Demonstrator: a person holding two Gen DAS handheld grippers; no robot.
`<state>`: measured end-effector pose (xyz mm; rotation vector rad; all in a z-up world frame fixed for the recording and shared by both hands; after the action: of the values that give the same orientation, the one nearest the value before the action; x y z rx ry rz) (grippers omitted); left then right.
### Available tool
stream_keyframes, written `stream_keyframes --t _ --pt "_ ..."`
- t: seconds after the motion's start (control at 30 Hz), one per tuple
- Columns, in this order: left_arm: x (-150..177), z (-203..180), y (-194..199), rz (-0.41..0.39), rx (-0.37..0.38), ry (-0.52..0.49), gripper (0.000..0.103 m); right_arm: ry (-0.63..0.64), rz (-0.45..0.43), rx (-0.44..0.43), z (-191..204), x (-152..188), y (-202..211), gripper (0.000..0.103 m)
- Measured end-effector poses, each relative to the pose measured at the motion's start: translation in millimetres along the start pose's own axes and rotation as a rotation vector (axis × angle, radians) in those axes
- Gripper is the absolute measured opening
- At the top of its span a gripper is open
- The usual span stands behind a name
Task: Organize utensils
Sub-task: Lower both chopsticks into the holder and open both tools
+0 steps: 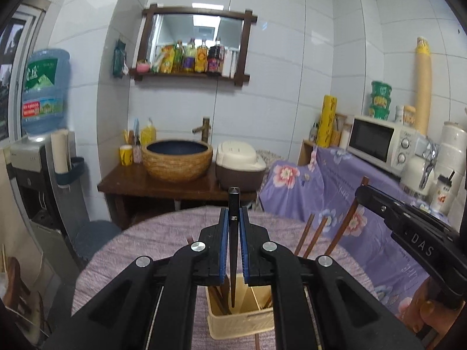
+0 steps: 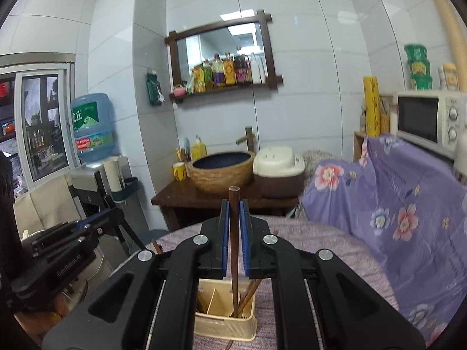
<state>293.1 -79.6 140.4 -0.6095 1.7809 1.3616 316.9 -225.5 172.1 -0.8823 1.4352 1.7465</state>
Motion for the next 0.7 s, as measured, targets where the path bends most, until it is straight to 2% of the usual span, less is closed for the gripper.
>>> stream_keyframes --t 0.3,0.47,0.6,0.63,0.7 --pt "40 7 -37 0.097 0.006 0.019 0.009 -0.028 0.08 0.004 -11 40 -37 0.008" --pt "52 12 -48 0.126 0.005 0.026 0.009 -0.039 0.088 0.005 -17 49 -42 0.008" --pt "55 14 -45 0.112 0.0 0.026 0.009 -0.046 0.081 -0.004 -20 57 -43 0.009" --pt "56 13 -43 0.116 0.008 0.021 0.012 -0.045 0.081 -0.002 -20 59 -43 0.009" --pt "59 12 -37 0.112 0.003 0.012 0.024 -0.036 0.08 0.006 -19 62 -42 0.01"
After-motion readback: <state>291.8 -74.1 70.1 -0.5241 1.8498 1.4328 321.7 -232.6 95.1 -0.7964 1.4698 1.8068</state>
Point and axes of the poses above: each gripper's, at about its wrist camera, not at the fingertips, and y roughly against the way its jaws point, z to its left, x to its underside, the point moved 8 cm from there along -y, roughly the way its jaws point, and after that the axes turned 14 degrees about z, right-handed, at the moved point
